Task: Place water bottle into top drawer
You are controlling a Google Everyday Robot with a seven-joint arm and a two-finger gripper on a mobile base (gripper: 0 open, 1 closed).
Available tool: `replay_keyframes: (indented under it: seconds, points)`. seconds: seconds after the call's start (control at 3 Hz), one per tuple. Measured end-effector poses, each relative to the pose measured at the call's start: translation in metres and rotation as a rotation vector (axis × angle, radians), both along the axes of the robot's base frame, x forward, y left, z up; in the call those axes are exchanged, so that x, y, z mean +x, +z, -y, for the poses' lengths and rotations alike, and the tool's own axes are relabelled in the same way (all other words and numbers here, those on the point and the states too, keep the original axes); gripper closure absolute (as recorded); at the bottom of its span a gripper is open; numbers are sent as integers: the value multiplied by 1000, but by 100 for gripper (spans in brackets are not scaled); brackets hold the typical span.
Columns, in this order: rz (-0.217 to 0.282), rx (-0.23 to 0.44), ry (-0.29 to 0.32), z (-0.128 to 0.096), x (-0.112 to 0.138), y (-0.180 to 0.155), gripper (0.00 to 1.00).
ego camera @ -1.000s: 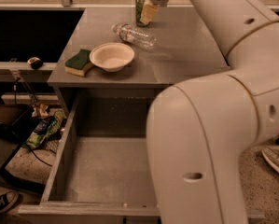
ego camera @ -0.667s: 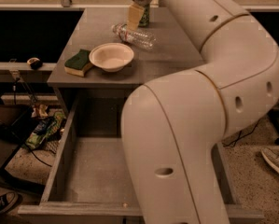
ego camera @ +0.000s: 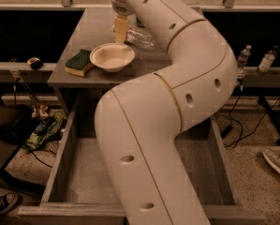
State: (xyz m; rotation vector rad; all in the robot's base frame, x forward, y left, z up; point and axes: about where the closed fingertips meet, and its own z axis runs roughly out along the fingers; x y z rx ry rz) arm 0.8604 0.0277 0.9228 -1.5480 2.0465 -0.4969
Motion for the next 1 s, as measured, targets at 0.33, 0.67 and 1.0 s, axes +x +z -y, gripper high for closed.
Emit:
replay_keyframes:
  seconds: [0.33,0.67,1.0]
  points:
    - [-18,-22,-62,12,12,-21,0]
    - [18,-23,-130,32,25,-20,19]
    - [22,-22,-133,32,26,-19,18]
